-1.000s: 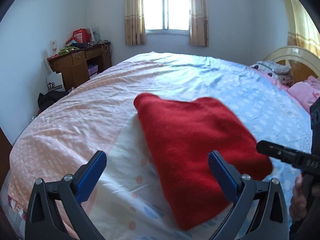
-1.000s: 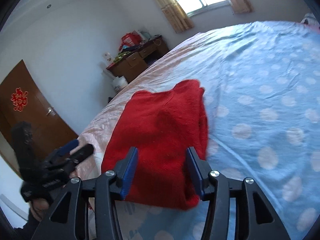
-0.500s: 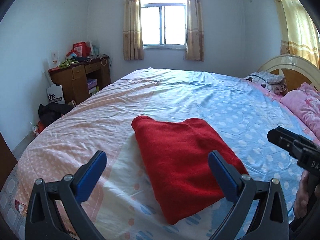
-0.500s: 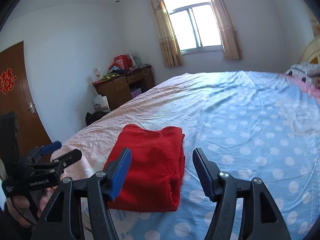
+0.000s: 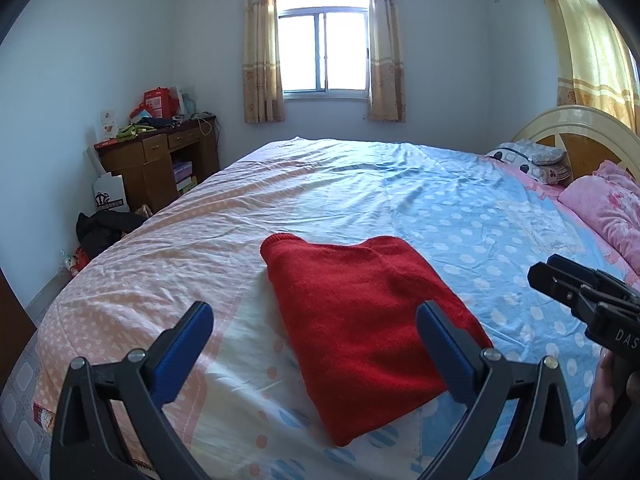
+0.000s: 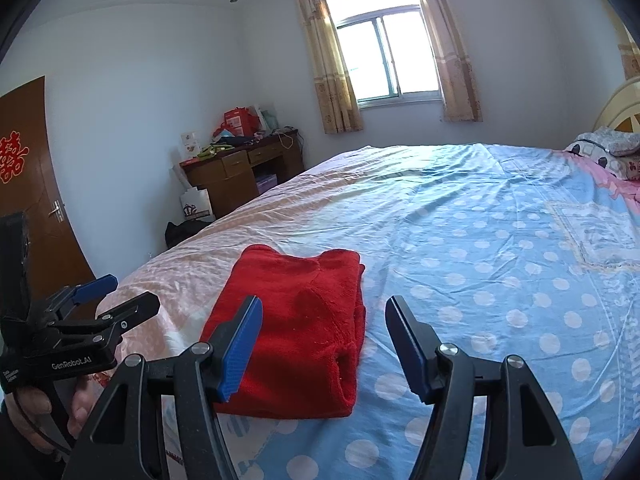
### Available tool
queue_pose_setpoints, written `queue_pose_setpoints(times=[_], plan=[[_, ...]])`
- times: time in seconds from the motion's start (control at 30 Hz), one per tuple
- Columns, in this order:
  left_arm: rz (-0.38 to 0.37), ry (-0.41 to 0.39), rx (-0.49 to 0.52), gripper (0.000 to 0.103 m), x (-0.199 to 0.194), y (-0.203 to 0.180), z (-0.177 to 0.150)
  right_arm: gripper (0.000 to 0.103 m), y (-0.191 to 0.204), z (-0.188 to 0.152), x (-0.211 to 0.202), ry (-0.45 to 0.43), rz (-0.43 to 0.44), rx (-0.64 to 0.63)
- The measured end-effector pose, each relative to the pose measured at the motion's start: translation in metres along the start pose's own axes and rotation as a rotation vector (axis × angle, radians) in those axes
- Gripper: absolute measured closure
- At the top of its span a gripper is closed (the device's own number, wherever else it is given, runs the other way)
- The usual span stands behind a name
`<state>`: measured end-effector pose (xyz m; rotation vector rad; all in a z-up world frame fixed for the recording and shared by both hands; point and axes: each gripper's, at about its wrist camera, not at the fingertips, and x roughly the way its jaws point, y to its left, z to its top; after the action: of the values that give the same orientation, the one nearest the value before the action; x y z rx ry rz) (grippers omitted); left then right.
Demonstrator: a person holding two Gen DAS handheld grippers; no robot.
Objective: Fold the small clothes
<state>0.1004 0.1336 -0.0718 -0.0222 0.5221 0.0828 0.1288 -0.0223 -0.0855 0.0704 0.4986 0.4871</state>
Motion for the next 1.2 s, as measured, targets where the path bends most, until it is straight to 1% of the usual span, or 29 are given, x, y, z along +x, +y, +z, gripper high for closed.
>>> queue_pose_setpoints(times=[0.93, 1.2], plan=[[-0.003, 0.002, 0.003, 0.000, 0.0006, -0.0021, -0.0017, 0.038, 0.0041, -0.0012, -0.0043, -0.001, 0.002, -0.012], [-0.002, -0.002, 0.005, 0.000, -0.0002, -0.0022, -0.0034, 0.038, 0.0062, -0.0006, -0.0082, -0.020, -0.003, -0.020]])
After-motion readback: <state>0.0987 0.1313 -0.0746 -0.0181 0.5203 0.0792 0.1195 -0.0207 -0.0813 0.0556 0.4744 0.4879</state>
